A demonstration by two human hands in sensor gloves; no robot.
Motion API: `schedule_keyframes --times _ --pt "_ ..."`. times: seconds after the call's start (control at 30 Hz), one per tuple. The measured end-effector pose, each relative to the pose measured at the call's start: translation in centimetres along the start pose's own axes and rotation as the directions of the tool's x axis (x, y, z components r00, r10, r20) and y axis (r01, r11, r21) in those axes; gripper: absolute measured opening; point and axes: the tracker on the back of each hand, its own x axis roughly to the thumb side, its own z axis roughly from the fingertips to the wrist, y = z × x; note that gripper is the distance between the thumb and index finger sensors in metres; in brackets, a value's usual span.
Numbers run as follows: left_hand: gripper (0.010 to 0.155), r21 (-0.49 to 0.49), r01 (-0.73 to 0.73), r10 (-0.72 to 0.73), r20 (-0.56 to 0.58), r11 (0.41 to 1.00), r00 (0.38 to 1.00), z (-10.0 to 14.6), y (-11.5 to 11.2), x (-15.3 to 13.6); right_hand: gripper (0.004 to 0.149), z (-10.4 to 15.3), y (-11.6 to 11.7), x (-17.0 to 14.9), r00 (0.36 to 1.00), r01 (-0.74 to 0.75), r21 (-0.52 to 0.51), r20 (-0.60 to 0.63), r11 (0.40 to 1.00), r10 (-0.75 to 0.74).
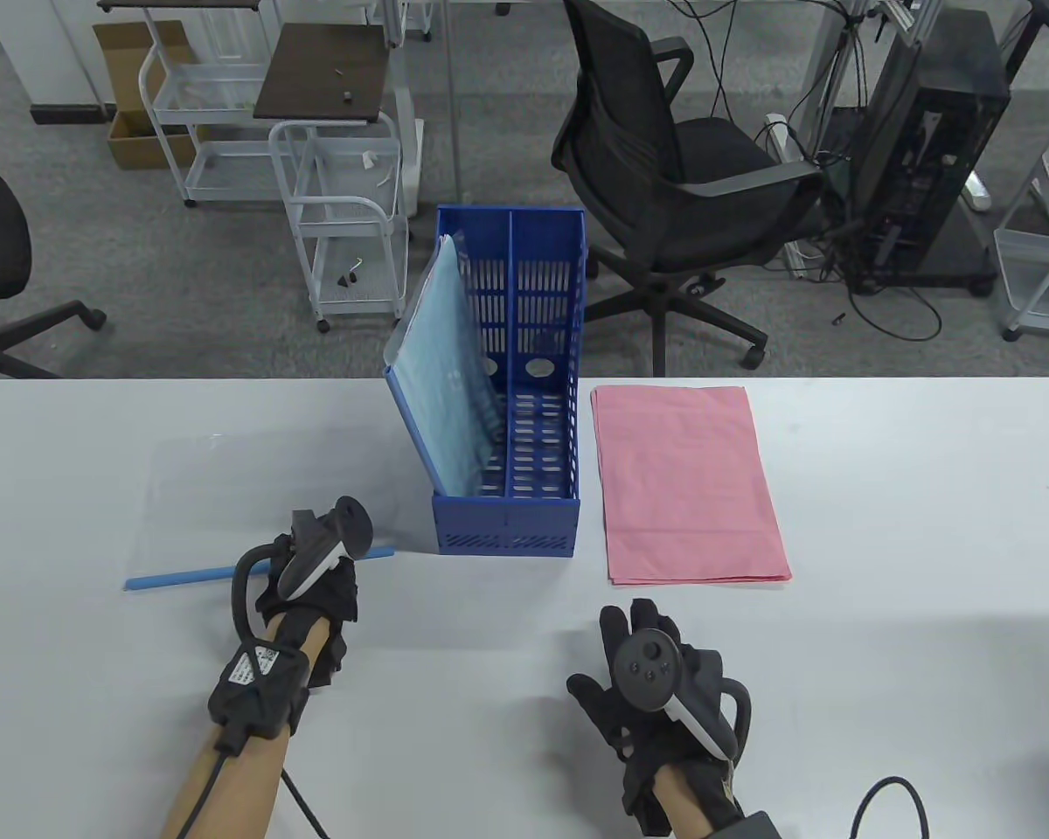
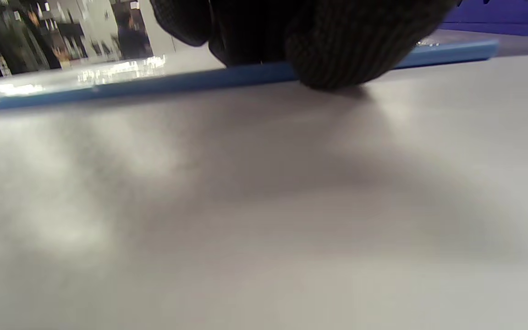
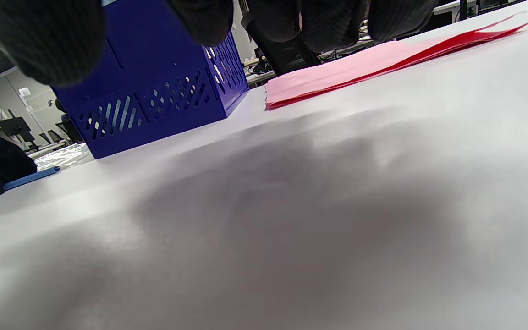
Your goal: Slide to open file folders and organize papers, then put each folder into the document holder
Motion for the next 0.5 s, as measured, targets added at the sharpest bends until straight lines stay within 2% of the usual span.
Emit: schedule_keyframes --times 0.13,0.5 --pt "0.05 0.038 -0.012 0.013 -0.018 0.999 1.0 -0.5 0.2 0.3 0.084 0.0 0.0 -0.1 1.0 0.003 0.004 0.0 1.0 -0.003" --pt "0.045 0.011 0.012 -0.011 -0.037 1.0 0.999 -1.5 0.4 0.8 0.084 -0.1 0.1 -0.2 1.0 0.004 0.018 -0.001 1.0 -0.004"
